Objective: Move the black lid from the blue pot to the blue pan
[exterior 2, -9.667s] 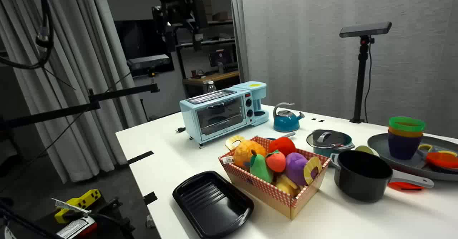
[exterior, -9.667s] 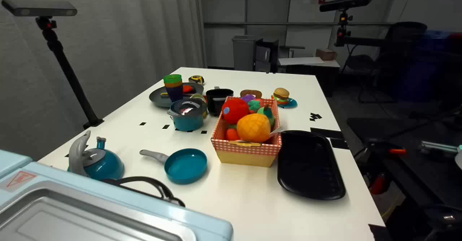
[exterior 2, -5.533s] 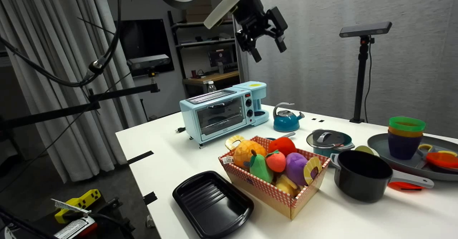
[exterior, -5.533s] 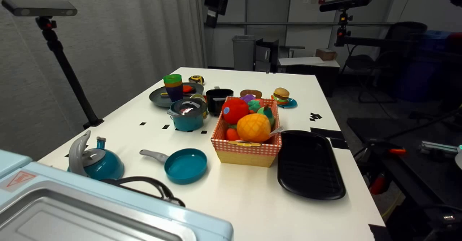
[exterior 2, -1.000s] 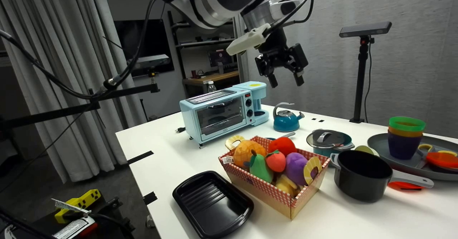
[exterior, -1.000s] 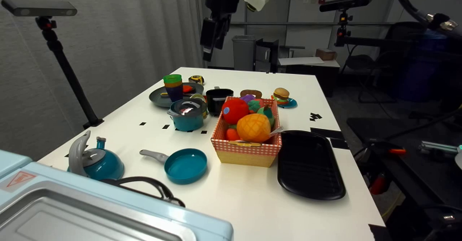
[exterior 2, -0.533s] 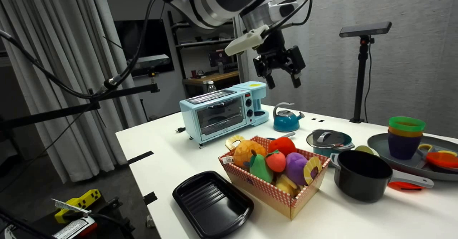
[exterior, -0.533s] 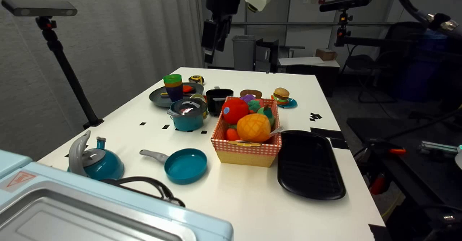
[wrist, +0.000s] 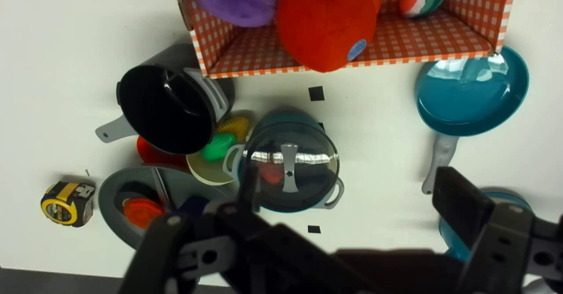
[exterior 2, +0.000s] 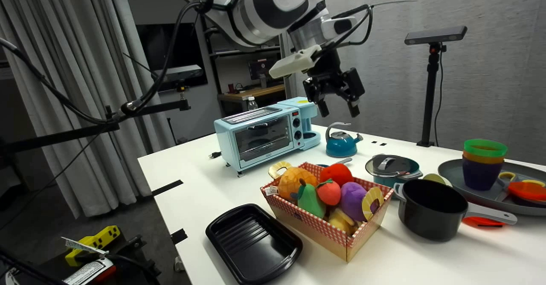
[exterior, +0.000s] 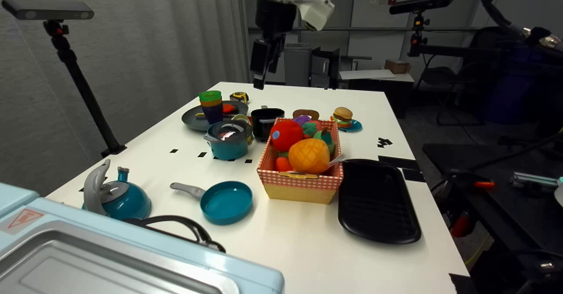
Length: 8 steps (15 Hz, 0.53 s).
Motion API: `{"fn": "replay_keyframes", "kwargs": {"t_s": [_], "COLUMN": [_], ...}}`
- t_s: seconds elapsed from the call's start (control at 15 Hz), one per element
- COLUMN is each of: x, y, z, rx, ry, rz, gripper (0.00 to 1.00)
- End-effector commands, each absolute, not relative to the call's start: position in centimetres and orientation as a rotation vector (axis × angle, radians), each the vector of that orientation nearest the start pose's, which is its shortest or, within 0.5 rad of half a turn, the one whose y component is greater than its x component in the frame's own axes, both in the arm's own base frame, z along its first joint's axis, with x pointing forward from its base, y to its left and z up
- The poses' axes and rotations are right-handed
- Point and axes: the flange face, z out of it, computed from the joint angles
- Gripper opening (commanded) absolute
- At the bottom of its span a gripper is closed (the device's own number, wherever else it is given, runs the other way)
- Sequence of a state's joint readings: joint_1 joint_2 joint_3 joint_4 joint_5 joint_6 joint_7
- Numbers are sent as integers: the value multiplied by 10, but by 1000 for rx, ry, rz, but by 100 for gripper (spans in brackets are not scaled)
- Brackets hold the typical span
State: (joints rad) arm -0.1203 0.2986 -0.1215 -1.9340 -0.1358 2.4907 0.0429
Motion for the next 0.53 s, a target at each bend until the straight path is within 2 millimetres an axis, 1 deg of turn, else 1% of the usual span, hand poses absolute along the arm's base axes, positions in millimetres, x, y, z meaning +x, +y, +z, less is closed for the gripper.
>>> {"fn": "replay_keyframes", "kwargs": {"t_s": [0.0, 0.13, 0.27, 0.47], "x": [618, 620, 624, 635], "y": [-147, -153, -155, -153], "z": [327, 308, 296, 290], "rx": [-3292, -3300, -3304, -3291], "ry": [305, 308, 313, 334], "rz": [-359, -312, -303, -377], "gripper": [100, 100, 100, 100]}}
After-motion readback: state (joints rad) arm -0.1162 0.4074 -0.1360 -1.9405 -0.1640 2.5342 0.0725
